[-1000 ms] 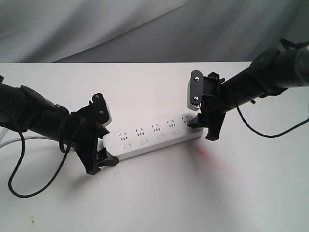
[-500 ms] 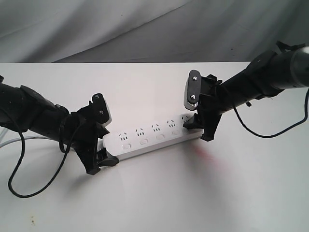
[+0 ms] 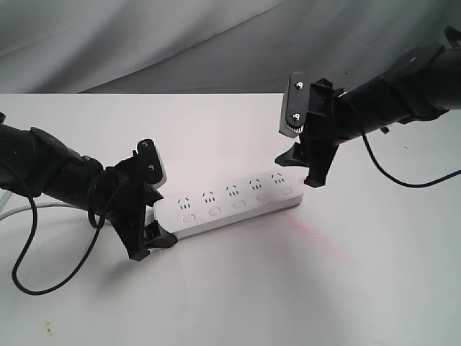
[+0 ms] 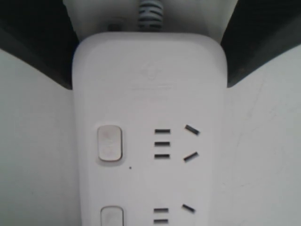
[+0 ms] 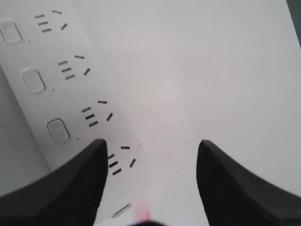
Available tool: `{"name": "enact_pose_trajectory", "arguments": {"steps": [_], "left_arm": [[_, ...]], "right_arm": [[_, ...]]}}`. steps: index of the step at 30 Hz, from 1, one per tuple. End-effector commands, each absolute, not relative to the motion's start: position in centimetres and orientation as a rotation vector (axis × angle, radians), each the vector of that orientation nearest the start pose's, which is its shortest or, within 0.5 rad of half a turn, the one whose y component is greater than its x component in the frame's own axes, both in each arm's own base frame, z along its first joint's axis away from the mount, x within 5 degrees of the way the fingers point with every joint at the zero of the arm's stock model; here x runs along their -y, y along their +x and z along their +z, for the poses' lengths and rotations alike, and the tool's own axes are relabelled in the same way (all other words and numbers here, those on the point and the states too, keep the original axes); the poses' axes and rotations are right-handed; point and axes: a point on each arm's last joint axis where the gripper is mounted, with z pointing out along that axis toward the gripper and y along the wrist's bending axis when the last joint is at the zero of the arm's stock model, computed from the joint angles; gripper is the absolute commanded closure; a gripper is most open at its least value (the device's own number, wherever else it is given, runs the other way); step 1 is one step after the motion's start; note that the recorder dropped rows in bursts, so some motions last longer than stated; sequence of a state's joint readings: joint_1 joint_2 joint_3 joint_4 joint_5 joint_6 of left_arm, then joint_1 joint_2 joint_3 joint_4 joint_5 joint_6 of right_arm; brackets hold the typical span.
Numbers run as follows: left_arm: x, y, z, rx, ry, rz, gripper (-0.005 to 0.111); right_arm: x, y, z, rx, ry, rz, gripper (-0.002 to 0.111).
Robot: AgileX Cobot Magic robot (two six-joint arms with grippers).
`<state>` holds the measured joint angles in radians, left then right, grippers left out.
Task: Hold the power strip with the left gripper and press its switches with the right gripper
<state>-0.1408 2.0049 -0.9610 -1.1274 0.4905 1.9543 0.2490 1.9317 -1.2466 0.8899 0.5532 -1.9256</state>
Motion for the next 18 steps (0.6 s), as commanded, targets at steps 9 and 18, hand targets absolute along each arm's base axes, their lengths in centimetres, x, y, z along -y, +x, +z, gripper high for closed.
{"name": "enact_pose_trajectory", "arguments": {"steps": [9, 18], "left_arm": [[8.3, 33.9, 9.0, -2.211, 1.418, -0.289, 0.039], [8.3, 33.9, 9.0, -2.211, 1.418, -0.289, 0.039]], "right_arm": [[-13.9, 35.9, 22.5, -1.818, -1.55, 0.336, 0.055], [-13.6, 32.3, 26.5, -1.734, -1.548, 0.393, 0.055]]}}
